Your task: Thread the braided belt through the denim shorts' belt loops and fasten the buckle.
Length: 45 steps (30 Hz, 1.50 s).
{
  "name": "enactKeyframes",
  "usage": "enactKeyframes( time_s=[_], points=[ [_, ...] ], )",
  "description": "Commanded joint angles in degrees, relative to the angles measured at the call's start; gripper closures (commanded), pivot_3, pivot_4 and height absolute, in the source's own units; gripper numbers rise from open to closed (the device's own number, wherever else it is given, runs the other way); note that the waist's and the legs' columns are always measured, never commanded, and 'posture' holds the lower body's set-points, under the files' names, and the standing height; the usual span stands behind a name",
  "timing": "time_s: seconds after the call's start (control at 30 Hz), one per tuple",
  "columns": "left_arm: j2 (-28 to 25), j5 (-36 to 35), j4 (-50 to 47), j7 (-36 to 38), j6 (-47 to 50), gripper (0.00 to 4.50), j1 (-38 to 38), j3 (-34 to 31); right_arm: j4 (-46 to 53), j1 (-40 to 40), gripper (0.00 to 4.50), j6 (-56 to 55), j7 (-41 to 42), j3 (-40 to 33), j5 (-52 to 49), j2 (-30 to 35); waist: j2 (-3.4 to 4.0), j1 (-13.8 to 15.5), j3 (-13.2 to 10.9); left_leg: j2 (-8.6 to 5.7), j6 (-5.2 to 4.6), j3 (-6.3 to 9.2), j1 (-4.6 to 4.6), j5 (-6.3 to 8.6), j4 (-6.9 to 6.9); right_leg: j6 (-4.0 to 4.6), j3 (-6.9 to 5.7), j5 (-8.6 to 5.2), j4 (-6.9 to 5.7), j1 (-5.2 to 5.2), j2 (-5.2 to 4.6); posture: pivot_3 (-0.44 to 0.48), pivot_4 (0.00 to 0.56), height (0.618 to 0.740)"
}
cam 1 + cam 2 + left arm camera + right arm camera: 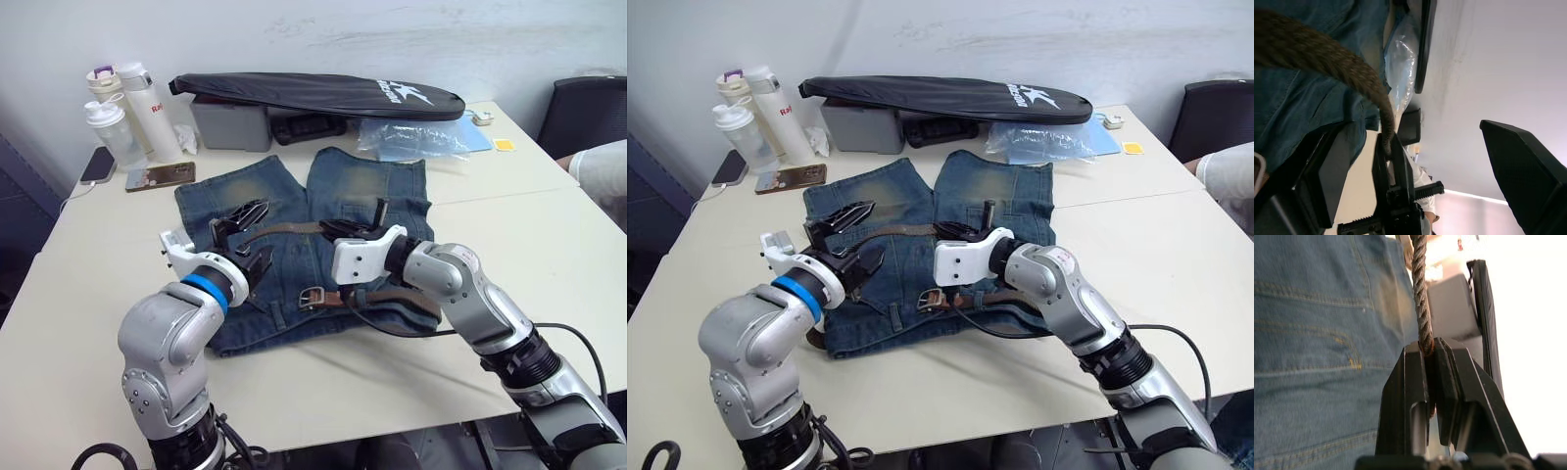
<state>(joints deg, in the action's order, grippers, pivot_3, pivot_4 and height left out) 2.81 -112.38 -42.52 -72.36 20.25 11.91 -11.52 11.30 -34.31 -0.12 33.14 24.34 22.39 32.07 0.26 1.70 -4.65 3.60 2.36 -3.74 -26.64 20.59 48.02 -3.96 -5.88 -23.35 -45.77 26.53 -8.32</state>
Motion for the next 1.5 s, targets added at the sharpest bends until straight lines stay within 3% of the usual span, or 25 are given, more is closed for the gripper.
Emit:
enactKeyframes(
  time_s=[0.03, 0.23, 0.53, 0.63, 0.87, 0.9, 1.07, 1.13, 1.2, 1.4, 1.5],
  points=[
    [-1.05, -0.62, 0.05, 2.15, -0.96, 0.04, -1.16, 0.73, 2.05, -0.47, 4.50, -1.55, 0.36, -2.03, -0.06, -0.67, -0.01, 0.00, 0.03, 0.02, -0.14, 0.00, -0.02, 0.07, -0.01, 0.07, -0.03, -0.04, -0.02, 0.02, 0.01, 0.000, 0.150, 0.622],
    [-1.05, -0.62, 6.01, 7.57, 0.62, 0.04, 0.62, 0.78, 3.17, -0.19, 4.50, -1.43, 1.41, -1.69, 0.13, -1.34, 0.15, 0.30, 0.30, -0.01, -1.11, -0.02, -0.15, 0.59, -0.02, 0.60, -0.21, -0.31, -0.02, 0.02, 0.21, 0.000, 0.150, 0.622],
    [-1.65, -0.62, 10.38, 9.45, 3.78, 0.04, 3.37, 0.59, 4.70, 0.63, 4.50, -0.49, 2.42, -1.97, 1.03, -2.13, 0.22, 1.16, 0.42, -0.01, -1.21, 0.01, -0.33, 0.60, -0.02, 0.62, -0.23, -0.32, -0.04, 0.04, 0.21, 0.000, 0.150, 0.622],
    [-1.35, -0.62, 10.93, 9.29, 3.44, 0.83, 4.34, 0.59, 5.18, 0.98, 4.50, -0.03, 2.68, -2.06, 1.28, -2.22, 0.22, 1.22, 0.42, 0.00, -1.21, 0.02, -0.44, 0.59, -0.03, 0.63, -0.23, -0.32, -0.05, 0.06, 0.29, 0.000, 0.150, 0.622],
    [-0.87, -0.62, 11.01, 7.79, 2.11, 4.21, 5.23, 0.79, 5.68, 1.32, 4.50, 0.59, 2.84, -2.62, 1.27, -2.18, 0.23, 1.26, 0.43, 0.00, -1.22, 0.02, -0.48, 0.59, -0.02, 0.68, -0.21, -0.35, -0.03, 0.06, 0.29, 0.000, 0.150, 0.622],
    [-0.94, -0.62, 11.01, 7.71, 2.07, 4.45, 5.28, 0.78, 5.81, 1.43, 4.50, 0.76, 2.94, -2.71, 1.13, -2.24, 0.22, 1.25, 0.43, 0.00, -1.22, 0.02, -0.48, 0.59, -0.03, 0.68, -0.21, -0.35, -0.03, 0.05, 0.29, 0.000, 0.150, 0.622],
    [-2.20, -0.62, 11.45, 7.63, 2.36, 4.45, 5.62, 0.25, 6.87, 3.14, 4.50, 4.38, 5.19, -5.03, -4.71, -3.77, 0.21, 1.33, 0.44, 0.01, -1.23, 0.02, -0.49, 0.60, -0.07, 0.78, -0.22, -0.40, 0.01, 0.03, 0.30, 0.000, 0.150, 0.622],
    [-4.30, -0.62, 11.95, 8.09, 4.00, 4.50, 5.89, -1.17, 7.72, 3.19, 3.60, 6.30, 6.81, -7.37, -8.29, -3.99, 0.22, 1.31, 0.43, 0.03, -1.24, 0.03, -0.50, 0.59, -0.08, 0.79, -0.22, -0.41, 0.00, 0.03, 0.33, 0.000, 0.150, 0.622],
    [-6.40, -0.62, 12.77, 8.99, 6.44, 4.50, 5.94, -2.90, 8.06, 2.62, 3.01, 6.25, 8.15, -8.44, -9.80, -3.23, 0.22, 1.27, 0.43, 0.01, -1.25, 0.03, -0.50, 0.59, -0.10, 0.83, -0.24, -0.43, 0.03, 0.05, 0.33, 0.000, 0.150, 0.622],
    [-13.34, -0.62, 16.99, 17.37, 18.38, 4.50, 3.51, -10.68, 8.66, 0.97, 0.16, 9.85, 17.25, -13.27, -20.82, 0.93, 0.22, 1.12, 0.43, 0.00, -1.49, 0.11, -0.42, 0.54, -0.40, 0.85, -0.43, -0.44, 0.15, 0.08, 0.45, 0.000, 0.150, 0.622],
    [-17.99, -0.62, 19.41, 25.19, 24.94, 4.50, 1.99, -13.37, 12.06, 1.93, 0.06, 20.05, 25.07, -14.20, -30.21, 4.43, 0.21, 1.21, 0.43, 0.06, -1.55, 0.24, -0.38, 0.58, -0.56, 0.89, -0.40, -0.45, 0.15, 0.04, 0.64, 0.000, 0.150, 0.622]
  ],
)
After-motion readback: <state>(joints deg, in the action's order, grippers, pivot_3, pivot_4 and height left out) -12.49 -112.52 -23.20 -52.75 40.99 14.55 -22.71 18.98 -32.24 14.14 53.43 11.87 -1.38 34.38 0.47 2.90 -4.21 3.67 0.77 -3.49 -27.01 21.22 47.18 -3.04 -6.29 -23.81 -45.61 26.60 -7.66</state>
